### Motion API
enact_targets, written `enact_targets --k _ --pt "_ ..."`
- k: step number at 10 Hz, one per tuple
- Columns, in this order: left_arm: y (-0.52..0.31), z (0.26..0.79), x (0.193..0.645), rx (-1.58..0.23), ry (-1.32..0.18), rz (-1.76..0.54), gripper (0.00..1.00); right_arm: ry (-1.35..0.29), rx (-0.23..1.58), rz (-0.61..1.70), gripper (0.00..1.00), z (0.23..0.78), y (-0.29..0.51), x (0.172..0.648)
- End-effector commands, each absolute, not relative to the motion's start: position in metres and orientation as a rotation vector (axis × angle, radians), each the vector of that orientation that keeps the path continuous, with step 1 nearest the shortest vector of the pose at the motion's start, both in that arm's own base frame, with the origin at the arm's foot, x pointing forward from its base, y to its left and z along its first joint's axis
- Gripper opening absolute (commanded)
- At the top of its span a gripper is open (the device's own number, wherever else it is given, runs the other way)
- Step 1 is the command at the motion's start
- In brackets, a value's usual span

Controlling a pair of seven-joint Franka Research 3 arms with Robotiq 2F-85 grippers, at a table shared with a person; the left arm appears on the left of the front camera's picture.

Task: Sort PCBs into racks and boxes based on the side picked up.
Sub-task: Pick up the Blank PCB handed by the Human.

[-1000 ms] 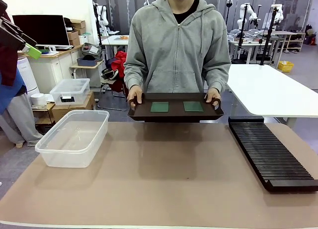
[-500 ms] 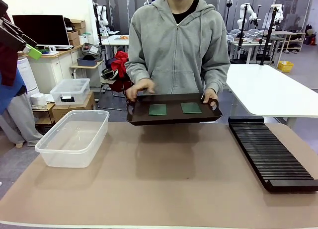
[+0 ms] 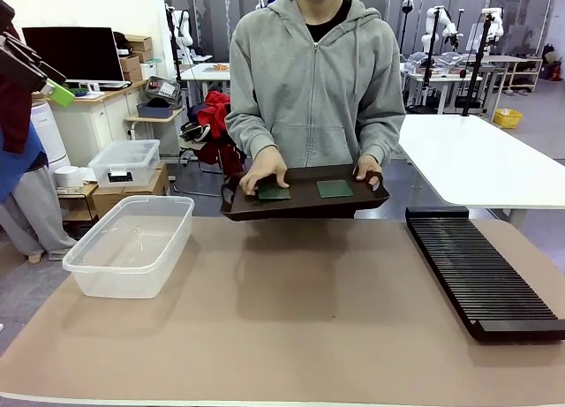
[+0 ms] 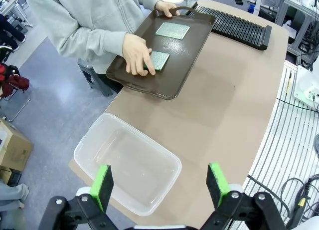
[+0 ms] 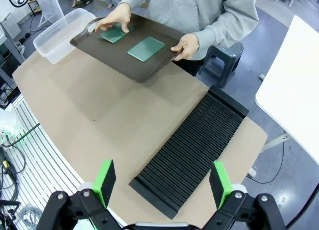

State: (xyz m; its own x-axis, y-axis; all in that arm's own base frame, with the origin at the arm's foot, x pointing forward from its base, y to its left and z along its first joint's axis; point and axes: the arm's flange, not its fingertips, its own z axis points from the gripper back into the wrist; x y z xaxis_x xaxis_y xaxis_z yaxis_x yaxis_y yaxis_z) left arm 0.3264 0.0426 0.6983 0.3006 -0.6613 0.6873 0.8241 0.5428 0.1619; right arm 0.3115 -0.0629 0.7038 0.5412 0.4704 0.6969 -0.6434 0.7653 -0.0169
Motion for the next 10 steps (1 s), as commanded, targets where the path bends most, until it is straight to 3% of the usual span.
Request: enact_targets --k 1,10 --pt "0.0433 0.6968 0.3262 -0.242 -0.778 -1.006 1.00 -0.748 0.255 0.665 1.00 0.7026 -0.0606 0.3101" --pt "0.0433 0.6968 0.3262 -0.242 -0.778 -1.006 1.00 -0.748 0.255 0.665 1.00 0.7026 -0.0606 0.3101"
